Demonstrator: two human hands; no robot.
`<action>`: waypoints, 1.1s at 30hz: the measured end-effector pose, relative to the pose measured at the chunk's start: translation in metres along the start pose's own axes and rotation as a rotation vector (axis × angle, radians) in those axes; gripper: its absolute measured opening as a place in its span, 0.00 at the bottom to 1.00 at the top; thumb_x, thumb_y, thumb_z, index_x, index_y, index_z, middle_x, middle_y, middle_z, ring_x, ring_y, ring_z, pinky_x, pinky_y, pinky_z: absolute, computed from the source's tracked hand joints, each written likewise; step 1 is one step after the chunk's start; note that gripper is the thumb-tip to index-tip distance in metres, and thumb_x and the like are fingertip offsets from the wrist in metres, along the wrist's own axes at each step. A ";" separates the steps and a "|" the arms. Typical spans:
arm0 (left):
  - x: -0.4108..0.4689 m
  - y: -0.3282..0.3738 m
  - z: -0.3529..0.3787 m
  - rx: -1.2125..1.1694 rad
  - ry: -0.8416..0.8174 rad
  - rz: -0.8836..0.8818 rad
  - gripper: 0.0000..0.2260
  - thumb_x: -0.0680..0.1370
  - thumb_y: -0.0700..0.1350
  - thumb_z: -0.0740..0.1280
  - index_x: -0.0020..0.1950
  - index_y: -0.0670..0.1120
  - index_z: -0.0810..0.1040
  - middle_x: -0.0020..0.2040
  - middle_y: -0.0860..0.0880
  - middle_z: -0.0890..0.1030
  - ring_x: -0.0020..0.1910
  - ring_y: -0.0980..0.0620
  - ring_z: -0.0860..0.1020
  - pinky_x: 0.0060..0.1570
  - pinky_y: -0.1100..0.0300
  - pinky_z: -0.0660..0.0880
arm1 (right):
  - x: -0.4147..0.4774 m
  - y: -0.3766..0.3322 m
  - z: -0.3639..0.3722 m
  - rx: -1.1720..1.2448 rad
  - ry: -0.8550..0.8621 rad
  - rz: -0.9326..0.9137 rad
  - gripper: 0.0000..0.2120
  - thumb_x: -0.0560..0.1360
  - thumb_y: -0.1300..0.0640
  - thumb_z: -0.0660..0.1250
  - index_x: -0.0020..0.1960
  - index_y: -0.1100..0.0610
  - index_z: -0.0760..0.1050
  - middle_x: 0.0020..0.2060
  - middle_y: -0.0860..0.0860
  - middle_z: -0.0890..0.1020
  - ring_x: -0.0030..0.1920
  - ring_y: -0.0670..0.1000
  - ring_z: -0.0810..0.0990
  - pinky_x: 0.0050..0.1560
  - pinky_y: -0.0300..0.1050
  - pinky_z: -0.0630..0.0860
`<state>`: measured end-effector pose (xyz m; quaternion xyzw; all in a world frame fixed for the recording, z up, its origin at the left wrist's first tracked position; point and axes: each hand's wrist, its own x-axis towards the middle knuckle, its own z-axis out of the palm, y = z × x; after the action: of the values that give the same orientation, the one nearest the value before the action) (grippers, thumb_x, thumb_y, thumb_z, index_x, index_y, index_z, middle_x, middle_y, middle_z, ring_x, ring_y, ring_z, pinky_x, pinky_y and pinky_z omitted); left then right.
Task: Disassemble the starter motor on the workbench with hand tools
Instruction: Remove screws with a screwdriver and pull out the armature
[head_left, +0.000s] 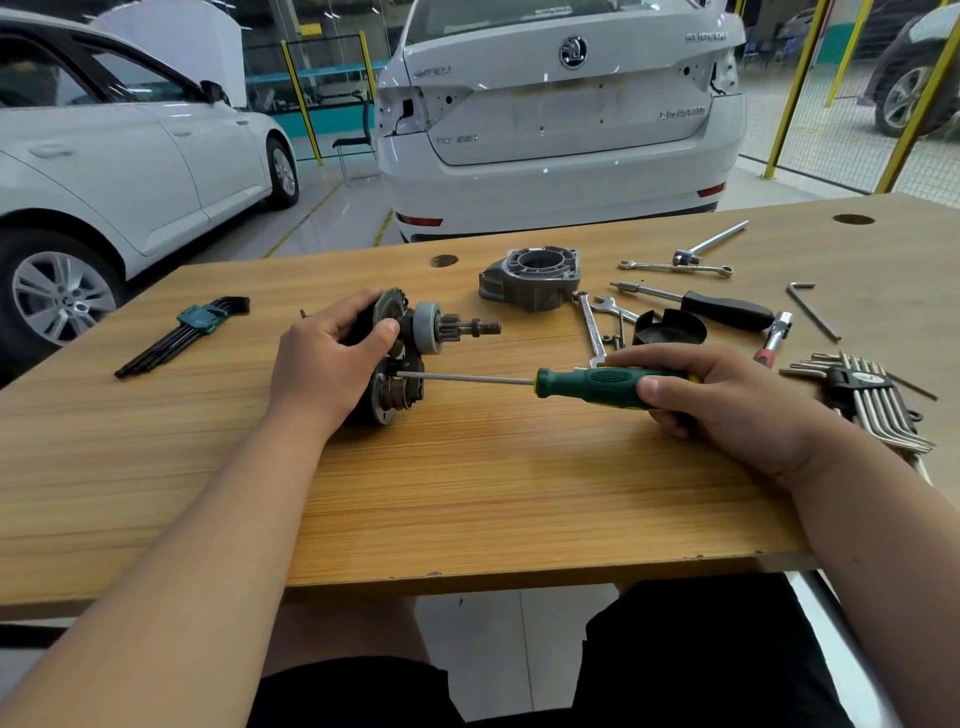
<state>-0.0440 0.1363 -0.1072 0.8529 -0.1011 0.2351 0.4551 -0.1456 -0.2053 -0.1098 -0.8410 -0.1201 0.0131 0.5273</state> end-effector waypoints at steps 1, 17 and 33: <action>0.000 0.000 0.000 0.002 0.000 0.002 0.19 0.75 0.52 0.70 0.65 0.56 0.78 0.60 0.57 0.80 0.60 0.59 0.77 0.56 0.66 0.72 | 0.000 0.000 0.000 -0.004 -0.003 -0.001 0.14 0.77 0.47 0.65 0.61 0.34 0.77 0.32 0.48 0.78 0.34 0.46 0.75 0.44 0.46 0.71; -0.001 -0.001 0.001 -0.009 0.001 -0.001 0.18 0.74 0.52 0.70 0.65 0.56 0.78 0.58 0.58 0.81 0.58 0.61 0.78 0.53 0.69 0.72 | 0.000 -0.002 0.001 0.008 -0.005 0.008 0.18 0.70 0.41 0.64 0.59 0.34 0.78 0.31 0.47 0.78 0.33 0.45 0.75 0.44 0.46 0.71; -0.001 0.000 0.001 -0.031 0.003 -0.006 0.21 0.71 0.56 0.68 0.64 0.57 0.79 0.58 0.60 0.81 0.58 0.62 0.77 0.59 0.62 0.74 | 0.004 0.001 0.002 0.047 0.005 0.011 0.16 0.73 0.45 0.65 0.59 0.36 0.79 0.31 0.49 0.77 0.33 0.47 0.74 0.43 0.47 0.71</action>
<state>-0.0444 0.1353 -0.1076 0.8457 -0.1018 0.2333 0.4691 -0.1420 -0.2035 -0.1109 -0.8290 -0.1139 0.0169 0.5473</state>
